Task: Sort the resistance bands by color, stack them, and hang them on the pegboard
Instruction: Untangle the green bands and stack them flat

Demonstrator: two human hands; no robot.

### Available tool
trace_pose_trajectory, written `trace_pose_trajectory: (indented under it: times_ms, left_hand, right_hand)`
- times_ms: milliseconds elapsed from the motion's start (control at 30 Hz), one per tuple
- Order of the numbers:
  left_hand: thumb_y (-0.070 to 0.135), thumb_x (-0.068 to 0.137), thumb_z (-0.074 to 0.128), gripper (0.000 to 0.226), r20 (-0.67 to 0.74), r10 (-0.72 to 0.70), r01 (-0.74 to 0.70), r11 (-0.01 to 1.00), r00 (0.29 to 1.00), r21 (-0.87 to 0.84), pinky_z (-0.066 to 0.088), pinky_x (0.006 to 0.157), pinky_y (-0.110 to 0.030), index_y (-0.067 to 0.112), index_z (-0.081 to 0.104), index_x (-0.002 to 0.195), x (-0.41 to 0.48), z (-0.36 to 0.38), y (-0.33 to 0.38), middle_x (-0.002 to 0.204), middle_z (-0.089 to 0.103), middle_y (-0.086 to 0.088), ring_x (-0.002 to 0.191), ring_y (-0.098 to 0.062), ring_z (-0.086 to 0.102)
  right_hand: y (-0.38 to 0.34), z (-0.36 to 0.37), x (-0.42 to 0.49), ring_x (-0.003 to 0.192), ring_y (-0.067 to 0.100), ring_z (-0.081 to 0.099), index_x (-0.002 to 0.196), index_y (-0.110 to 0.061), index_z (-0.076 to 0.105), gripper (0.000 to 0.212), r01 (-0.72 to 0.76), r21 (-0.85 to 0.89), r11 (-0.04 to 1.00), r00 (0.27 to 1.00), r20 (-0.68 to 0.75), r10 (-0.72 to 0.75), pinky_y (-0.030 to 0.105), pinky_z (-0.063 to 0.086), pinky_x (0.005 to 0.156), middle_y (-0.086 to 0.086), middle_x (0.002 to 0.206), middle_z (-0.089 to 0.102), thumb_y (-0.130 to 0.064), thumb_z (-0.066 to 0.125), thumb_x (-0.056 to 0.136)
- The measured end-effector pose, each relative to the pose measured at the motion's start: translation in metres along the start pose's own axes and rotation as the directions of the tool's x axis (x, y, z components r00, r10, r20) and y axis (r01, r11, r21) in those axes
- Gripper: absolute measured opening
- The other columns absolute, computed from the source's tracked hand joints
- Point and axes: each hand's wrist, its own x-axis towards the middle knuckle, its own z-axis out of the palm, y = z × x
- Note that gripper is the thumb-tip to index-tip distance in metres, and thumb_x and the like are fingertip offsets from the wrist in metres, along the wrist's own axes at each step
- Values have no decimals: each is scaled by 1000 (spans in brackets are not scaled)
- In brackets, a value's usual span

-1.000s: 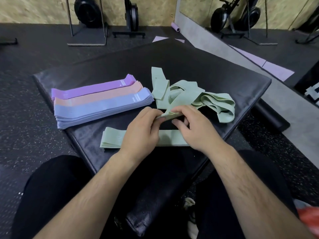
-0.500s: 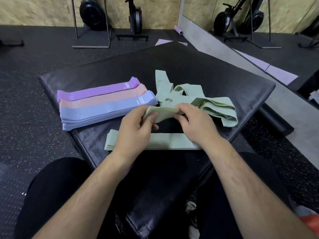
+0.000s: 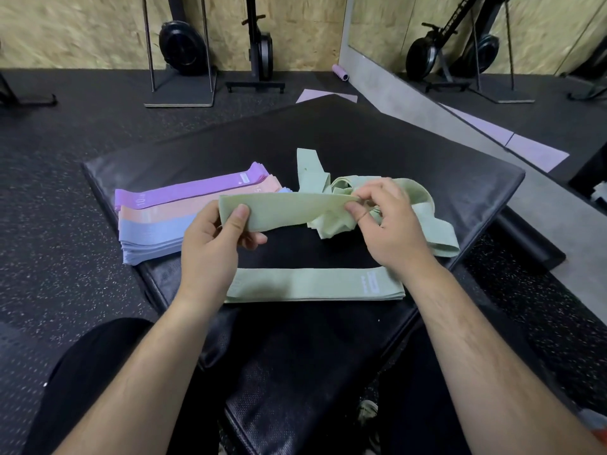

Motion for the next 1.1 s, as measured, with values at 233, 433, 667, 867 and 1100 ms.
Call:
trace_pose_trajectory:
  times_ms: [233,433,667,867,1100]
  left_hand:
    - [19,103,58,12,-43,-62,60,997,997,-38,54,66,-25,14,68,98,8,-4,-7,74,71,1,64,-18,67]
    - [17,102,57,14,-67,-158,154,986,985,-61,55,64,-25,15,70,96,18,-17,-15,78,74,2,63,-17,67]
    - [18,102,58,13,-65,-160,156,986,985,-59,55,66,-26,17,70,97,20,-23,-18,83,75,2,65,-17,69]
    - [19,103,58,12,-17,-140,139,988,990,-60,56,67,-24,13,69,103,14,-19,-18,92,76,0,68,-17,68]
    - [18,104,56,15,-19,-193,190,977,981,-100,56,69,-28,12,69,106,17,-21,-23,94,77,-4,71,-19,67]
  right_hand:
    - [9,-11,-1,112,21,41,80,-31,61,41,-280,-125,952,936,187,300,34,40,95,-2,101,50,-72,59,83]
    - [19,-22,-6,104,12,25,96,-28,64,22,-260,-374,890,835,377,402,30,24,95,-17,93,41,-50,67,91]
    - [30,-24,-3,83,6,52,97,-31,61,3,-198,-64,978,974,101,203,28,47,77,-14,91,58,-32,60,99]
    - [22,-30,-3,66,10,48,97,-31,63,5,-238,135,962,969,-29,244,21,43,67,-12,84,58,-33,60,100]
    - [21,-42,-5,109,12,69,131,-13,54,58,-509,528,680,860,351,371,23,54,90,6,124,67,2,79,81]
